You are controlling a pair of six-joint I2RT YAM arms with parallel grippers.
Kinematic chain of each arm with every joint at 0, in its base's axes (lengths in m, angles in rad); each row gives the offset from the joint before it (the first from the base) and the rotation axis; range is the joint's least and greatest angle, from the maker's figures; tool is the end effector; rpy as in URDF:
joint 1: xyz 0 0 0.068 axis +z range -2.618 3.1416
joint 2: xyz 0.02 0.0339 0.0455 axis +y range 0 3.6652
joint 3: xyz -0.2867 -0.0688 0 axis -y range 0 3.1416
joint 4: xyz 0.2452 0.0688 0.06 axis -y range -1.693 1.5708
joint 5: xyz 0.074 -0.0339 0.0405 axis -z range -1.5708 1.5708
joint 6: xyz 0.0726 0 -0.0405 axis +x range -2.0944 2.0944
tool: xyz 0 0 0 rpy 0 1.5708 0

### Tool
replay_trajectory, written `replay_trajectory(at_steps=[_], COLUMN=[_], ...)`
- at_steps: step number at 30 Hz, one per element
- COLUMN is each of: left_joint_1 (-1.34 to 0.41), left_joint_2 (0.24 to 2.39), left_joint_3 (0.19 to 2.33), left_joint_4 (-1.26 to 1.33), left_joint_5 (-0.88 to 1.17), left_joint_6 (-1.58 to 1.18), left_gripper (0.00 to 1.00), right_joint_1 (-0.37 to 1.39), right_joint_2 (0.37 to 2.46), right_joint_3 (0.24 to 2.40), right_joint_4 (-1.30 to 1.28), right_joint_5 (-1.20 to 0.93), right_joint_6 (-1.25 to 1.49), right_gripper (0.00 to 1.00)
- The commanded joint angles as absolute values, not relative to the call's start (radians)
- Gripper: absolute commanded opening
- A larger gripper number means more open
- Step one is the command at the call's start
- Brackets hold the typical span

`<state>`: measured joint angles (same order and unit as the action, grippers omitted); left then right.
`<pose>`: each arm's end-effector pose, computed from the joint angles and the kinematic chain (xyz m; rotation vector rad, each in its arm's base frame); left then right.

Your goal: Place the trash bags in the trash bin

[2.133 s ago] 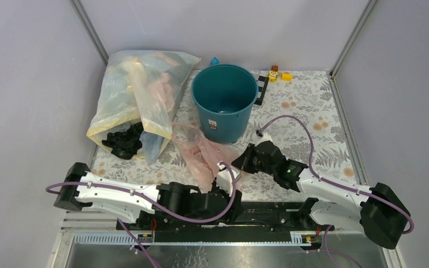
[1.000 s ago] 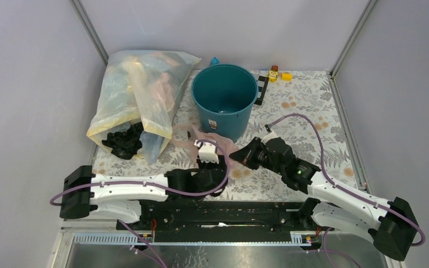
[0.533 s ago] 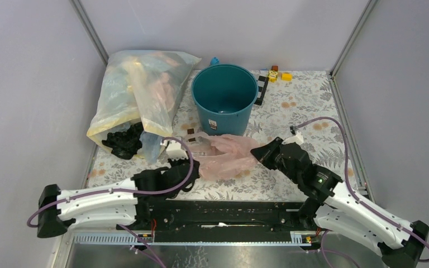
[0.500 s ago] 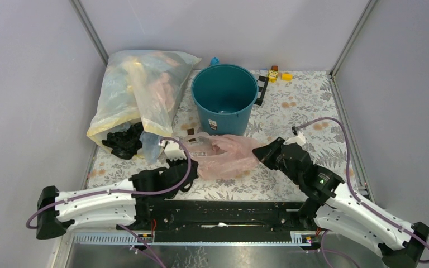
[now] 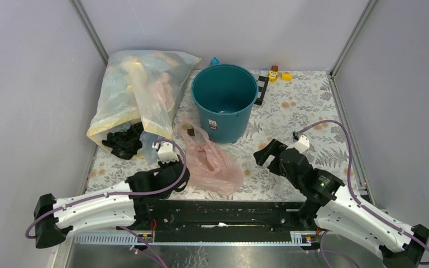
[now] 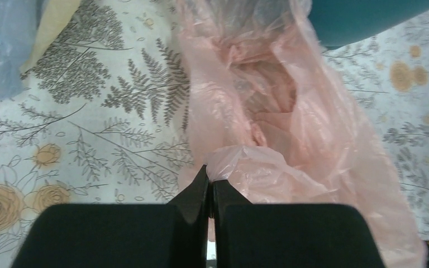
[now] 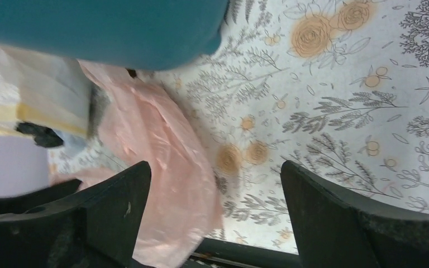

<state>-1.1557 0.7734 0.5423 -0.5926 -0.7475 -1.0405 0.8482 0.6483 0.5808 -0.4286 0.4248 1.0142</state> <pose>0.1072 -0.1208 0.2227 -0.2048 2.1514 -0.3640 0.1305 0.1028 0.2632 0.4392 2.0527 0.7273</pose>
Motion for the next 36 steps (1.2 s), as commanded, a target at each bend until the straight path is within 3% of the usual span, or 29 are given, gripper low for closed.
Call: replay_trajectory(at_steps=[1, 7, 13, 16, 23, 33, 36], left_joint_1=[-1.112, -1.039, -0.93, -0.884, -0.855, -0.851, -0.849], left_joint_2=[0.775, 0.834, 0.87, 0.892, 0.905, 0.897, 0.895], left_joint_3=[0.488, 0.467, 0.434, 0.422, 0.413, 0.417, 0.417], left_joint_4=[-0.542, -0.496, -0.406, -0.376, -0.357, -0.363, -0.363], left_joint_5=[-0.712, -0.661, -0.521, -0.461, -0.426, -0.42, -0.419], left_joint_6=[-1.009, -1.002, -0.952, -0.932, -0.919, -0.916, -0.919], left_gripper=[0.0, 0.0, 0.0, 0.0, 0.0, 0.0, 0.0], right_joint_1=[0.853, 0.85, 0.853, 0.853, 0.87, 0.913, 0.916], right_joint_2=[0.605, 0.566, 0.707, 0.798, 0.887, 1.058, 1.118], right_joint_3=[0.505, 0.36, 0.239, 0.213, 0.147, 0.243, 0.256], right_joint_4=[-0.403, -0.261, 0.062, 0.134, 0.392, 0.501, 0.533], right_joint_5=[0.349, 0.098, -0.22, -0.279, -0.356, -0.344, -0.303], right_joint_6=[0.891, 0.825, 0.805, 0.765, 0.791, 0.777, 0.798], right_gripper=[0.9, 0.71, 0.55, 0.57, 0.7, 0.75, 0.68])
